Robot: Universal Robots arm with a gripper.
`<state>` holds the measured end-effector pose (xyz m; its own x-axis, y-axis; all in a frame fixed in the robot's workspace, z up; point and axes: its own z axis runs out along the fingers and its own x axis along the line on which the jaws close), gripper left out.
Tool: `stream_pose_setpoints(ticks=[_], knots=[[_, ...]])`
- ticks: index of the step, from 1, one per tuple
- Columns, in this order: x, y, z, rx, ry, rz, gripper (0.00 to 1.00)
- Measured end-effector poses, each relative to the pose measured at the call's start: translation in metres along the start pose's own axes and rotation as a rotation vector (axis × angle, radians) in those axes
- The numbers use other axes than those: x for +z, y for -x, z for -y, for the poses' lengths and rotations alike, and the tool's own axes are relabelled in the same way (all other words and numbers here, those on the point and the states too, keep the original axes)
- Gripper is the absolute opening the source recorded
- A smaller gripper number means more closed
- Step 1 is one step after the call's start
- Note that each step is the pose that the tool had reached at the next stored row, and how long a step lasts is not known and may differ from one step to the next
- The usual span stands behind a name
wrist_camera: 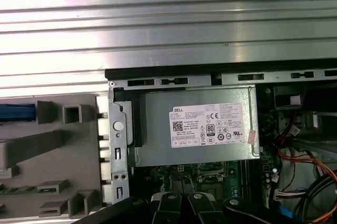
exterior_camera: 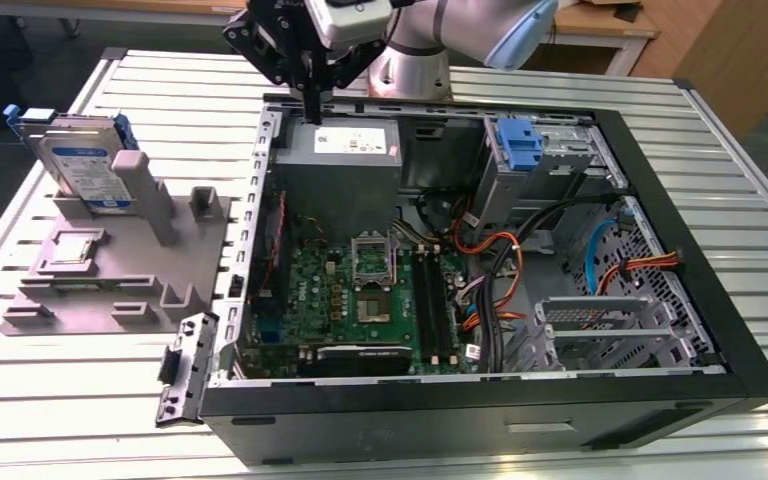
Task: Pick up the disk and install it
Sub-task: 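Reach for the disk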
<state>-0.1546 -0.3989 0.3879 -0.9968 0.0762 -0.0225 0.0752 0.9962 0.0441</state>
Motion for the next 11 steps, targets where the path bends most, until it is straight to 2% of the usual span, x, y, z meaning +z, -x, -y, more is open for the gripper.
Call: stream_pose_setpoints(ticks=[3, 5, 11], knots=[[0.0001, -0.0007, 0.0001, 0.000, 0.0001, 0.0000, 0.10], [0.0030, -0.0033, 0.0004, 0.000, 0.0001, 0.0000, 0.10], [0.0032, -0.0043, 0.0005, 0.000, 0.0001, 0.0000, 0.10]])
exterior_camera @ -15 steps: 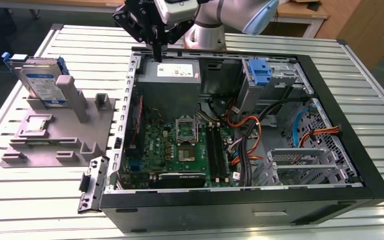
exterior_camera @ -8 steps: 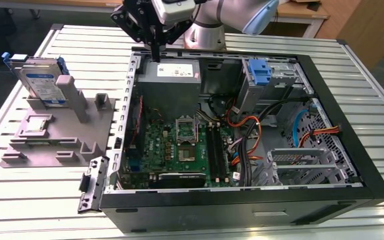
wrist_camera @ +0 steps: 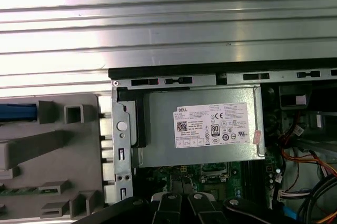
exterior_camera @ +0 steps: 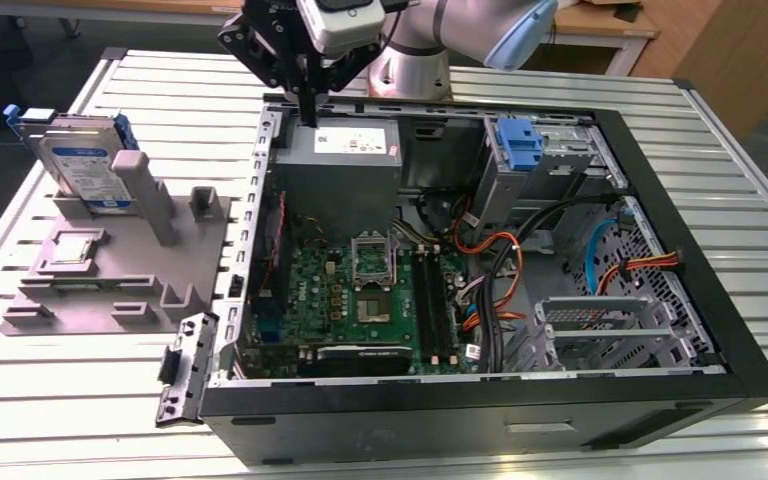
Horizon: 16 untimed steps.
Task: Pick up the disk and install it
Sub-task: 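Reach for the disk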
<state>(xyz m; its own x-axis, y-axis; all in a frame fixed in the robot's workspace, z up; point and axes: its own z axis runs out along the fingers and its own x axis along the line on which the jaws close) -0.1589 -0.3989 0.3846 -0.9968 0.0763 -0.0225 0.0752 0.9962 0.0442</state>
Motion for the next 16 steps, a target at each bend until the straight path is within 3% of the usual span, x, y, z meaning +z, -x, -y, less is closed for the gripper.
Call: stream_pose_setpoints(ticks=[16], knots=[[0.0006, -0.0023, 0.0002, 0.000, -0.0001, -0.0001, 0.10]])
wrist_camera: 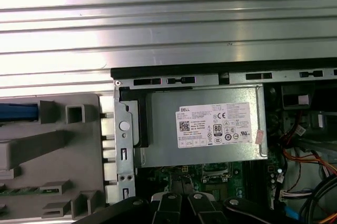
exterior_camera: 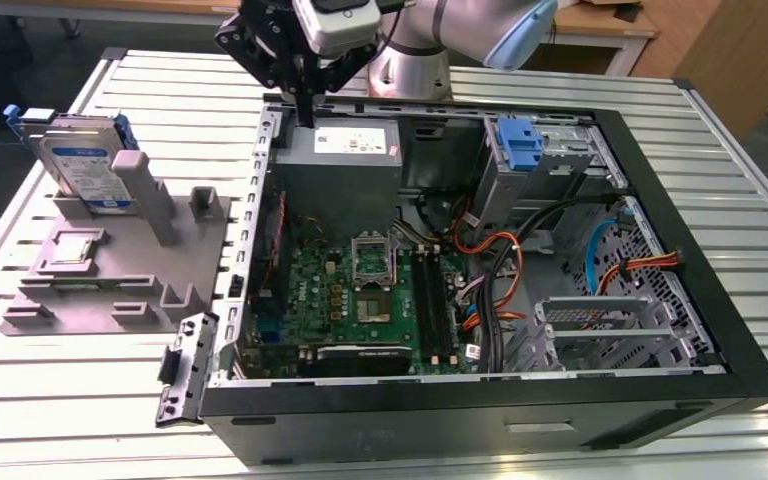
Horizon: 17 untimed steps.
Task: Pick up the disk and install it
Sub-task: 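Reach for the disk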
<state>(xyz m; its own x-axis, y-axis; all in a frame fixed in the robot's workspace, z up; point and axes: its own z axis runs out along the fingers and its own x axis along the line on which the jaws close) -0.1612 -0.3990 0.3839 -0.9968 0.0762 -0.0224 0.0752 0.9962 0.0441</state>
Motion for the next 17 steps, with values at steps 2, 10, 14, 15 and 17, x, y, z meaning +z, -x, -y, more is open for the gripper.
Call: stream_pose_setpoints(ticks=[2, 10, 14, 15, 17], knots=[[0.0001, 0.0000, 0.0000, 0.000, 0.0001, 0.0001, 0.10], [0.0194, -0.0145, 0.0019, 0.000, -0.0005, -0.0073, 0.10], [0.0200, -0.0146, 0.0019, 0.000, -0.0005, -0.0076, 0.10], [0.0202, -0.0147, 0.0019, 0.000, -0.0005, -0.0078, 0.10], [0.0204, -0.0148, 0.0020, 0.000, -0.0005, -0.0079, 0.10]])
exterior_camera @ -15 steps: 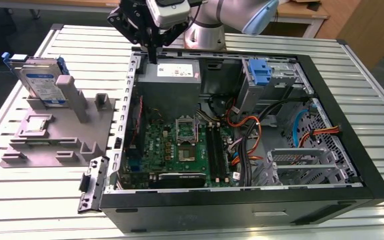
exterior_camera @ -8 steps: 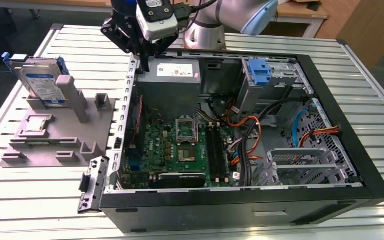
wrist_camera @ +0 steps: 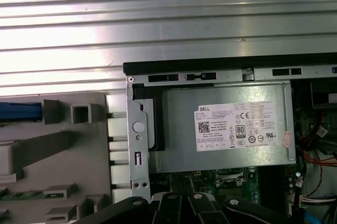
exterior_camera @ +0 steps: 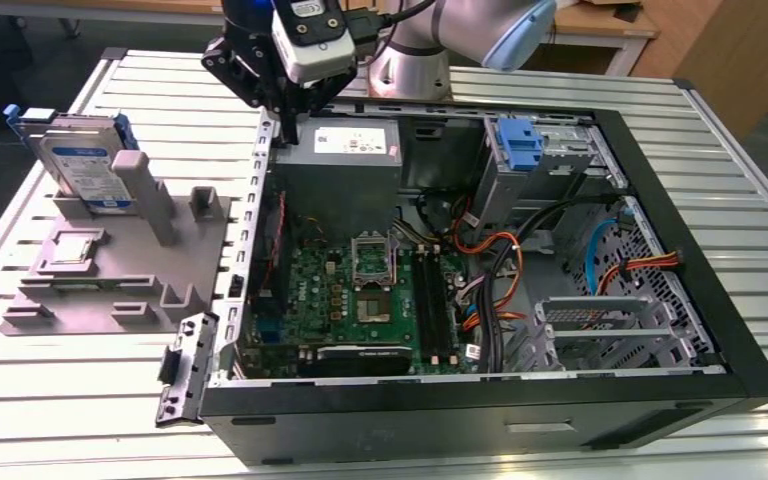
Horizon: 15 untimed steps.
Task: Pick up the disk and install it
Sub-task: 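Reach for the disk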
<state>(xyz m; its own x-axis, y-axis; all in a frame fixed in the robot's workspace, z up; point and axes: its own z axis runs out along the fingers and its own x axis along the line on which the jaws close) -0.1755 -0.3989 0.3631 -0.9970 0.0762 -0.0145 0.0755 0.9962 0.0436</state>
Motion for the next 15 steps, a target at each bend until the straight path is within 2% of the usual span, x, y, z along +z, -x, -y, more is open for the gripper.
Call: stream_pose_setpoints(ticks=[2, 3, 4, 15], knots=[[0.0002, -0.0001, 0.0000, 0.000, 0.0000, -0.0001, 0.10], [0.0053, -0.0032, 0.0005, 0.000, -0.0002, -0.0020, 0.10], [0.0121, -0.0033, 0.0008, 0.000, -0.0004, -0.0049, 0.10], [0.0126, -0.0046, 0.0009, 0.000, -0.0002, -0.0049, 0.10]])
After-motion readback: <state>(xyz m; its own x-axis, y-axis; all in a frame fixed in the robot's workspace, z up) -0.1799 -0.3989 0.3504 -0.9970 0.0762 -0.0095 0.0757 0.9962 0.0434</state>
